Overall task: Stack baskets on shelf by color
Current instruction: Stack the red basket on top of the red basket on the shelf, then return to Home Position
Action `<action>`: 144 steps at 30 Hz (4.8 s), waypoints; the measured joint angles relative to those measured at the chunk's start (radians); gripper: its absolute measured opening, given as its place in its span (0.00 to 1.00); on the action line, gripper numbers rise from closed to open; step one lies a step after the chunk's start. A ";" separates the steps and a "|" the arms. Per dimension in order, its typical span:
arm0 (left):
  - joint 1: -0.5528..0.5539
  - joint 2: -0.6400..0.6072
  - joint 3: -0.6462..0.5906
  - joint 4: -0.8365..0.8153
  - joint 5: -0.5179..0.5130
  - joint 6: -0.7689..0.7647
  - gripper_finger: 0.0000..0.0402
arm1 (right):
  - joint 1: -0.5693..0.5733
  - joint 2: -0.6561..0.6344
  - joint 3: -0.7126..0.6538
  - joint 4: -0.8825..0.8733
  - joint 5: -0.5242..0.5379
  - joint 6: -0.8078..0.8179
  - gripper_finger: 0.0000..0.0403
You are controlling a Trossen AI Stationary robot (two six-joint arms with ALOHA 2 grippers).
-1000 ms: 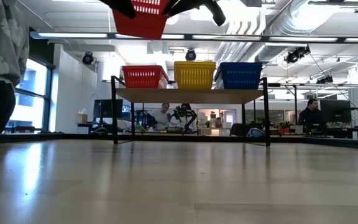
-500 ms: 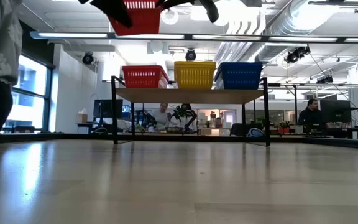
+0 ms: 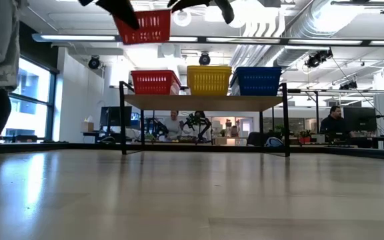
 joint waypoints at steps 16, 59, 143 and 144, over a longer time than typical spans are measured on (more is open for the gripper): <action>0.103 -0.088 -0.001 -0.065 0.042 0.193 0.00 | -0.097 -0.125 0.001 0.012 -0.071 -0.196 0.30; 0.888 -0.106 0.000 0.221 0.906 0.886 0.00 | -0.310 -0.264 0.000 0.000 -0.252 -0.454 0.29; 0.469 -1.236 -1.060 1.009 0.790 -0.076 0.39 | -0.279 -0.496 0.000 -0.100 -0.486 -0.421 0.29; 0.464 -1.249 -1.087 1.033 0.787 -0.076 0.39 | -0.279 -0.516 0.000 -0.104 -0.492 -0.431 0.29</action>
